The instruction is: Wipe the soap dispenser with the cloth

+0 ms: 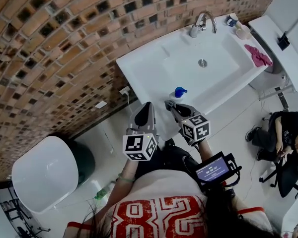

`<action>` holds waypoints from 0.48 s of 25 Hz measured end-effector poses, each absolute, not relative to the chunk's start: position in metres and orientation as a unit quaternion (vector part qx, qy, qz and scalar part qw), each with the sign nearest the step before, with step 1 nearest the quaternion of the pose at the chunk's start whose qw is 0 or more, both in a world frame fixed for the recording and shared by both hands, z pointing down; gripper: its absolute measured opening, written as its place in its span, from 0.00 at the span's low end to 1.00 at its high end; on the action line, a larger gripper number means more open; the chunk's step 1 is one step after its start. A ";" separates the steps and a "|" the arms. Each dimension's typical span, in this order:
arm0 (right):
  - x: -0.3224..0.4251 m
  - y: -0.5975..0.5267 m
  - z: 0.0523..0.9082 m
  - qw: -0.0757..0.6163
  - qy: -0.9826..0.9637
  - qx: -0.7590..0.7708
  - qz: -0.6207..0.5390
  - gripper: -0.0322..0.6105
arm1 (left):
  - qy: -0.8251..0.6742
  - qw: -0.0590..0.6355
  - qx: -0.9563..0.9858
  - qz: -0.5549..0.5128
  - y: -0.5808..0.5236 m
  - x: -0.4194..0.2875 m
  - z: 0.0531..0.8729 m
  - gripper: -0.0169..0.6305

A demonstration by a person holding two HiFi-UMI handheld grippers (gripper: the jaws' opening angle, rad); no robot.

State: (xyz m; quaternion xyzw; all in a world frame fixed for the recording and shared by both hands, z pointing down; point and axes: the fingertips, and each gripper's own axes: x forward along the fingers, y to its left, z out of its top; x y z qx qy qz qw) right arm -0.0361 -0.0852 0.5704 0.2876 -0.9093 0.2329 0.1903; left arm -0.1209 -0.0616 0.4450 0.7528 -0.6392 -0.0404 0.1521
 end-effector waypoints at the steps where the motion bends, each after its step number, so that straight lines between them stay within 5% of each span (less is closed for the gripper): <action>1: -0.034 -0.087 0.571 0.191 -0.908 0.290 0.234 0.13 | -0.641 0.152 0.752 -0.039 -0.061 -0.122 0.445 0.03; 12: 0.017 -0.101 0.583 0.187 -0.888 0.331 0.259 0.13 | -0.641 0.152 0.751 -0.034 -0.067 -0.118 0.448 0.03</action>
